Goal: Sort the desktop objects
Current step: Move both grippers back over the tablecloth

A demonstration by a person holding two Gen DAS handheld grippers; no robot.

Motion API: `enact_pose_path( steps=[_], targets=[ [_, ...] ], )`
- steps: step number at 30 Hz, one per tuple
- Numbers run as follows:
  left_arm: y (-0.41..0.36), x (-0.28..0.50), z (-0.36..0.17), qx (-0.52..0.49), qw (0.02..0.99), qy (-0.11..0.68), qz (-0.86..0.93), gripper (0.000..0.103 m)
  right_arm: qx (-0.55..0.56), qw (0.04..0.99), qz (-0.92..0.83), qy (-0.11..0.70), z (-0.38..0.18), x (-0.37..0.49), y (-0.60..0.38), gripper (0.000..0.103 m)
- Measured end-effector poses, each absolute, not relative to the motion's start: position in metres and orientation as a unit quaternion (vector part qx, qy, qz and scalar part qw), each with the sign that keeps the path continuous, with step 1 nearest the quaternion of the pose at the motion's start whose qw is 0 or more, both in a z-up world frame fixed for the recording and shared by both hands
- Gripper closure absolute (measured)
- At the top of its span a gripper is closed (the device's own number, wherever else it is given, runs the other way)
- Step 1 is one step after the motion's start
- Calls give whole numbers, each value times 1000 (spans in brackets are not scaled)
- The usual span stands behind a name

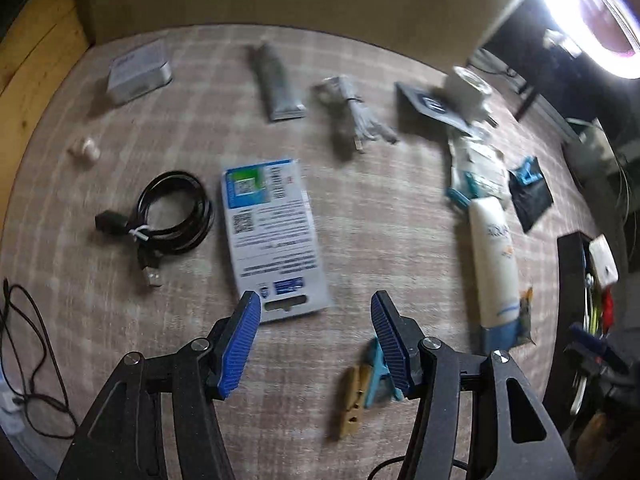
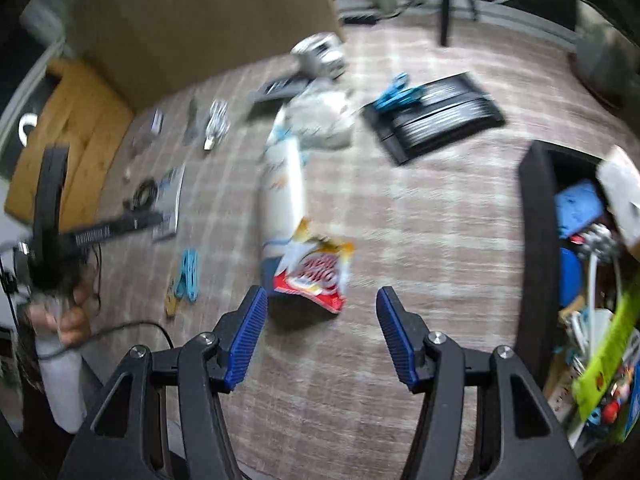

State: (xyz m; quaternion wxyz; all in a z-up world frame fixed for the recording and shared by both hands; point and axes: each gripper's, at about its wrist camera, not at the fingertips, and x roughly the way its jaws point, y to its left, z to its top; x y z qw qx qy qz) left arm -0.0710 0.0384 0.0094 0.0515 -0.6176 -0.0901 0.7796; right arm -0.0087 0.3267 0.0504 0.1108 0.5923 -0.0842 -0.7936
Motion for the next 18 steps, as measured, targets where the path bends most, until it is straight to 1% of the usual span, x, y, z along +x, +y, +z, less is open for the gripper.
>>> enact_pose_path(
  steps=[4,7,9,13,17,18],
  targets=[
    [30,-75,3,-620,37,-102,777,45,598,111,-791,-66,40,-11,314,47],
    [32,-81,-2,-625,24,-96,774,44,605,116,-785,-60,32,-13,305,47],
    [34,-84,-7,-630,20,-96,771,40,609,118,-782,-52,27,-13,300,47],
    [38,-93,-16,-637,11,-100,764,36,613,113,-781,-38,19,-16,296,47],
    [42,-103,-21,-634,-3,-92,768,29,611,107,-784,-36,16,-21,299,47],
    [42,-104,-21,-633,-6,-90,768,29,609,107,-785,-34,16,-22,300,47]
  ],
)
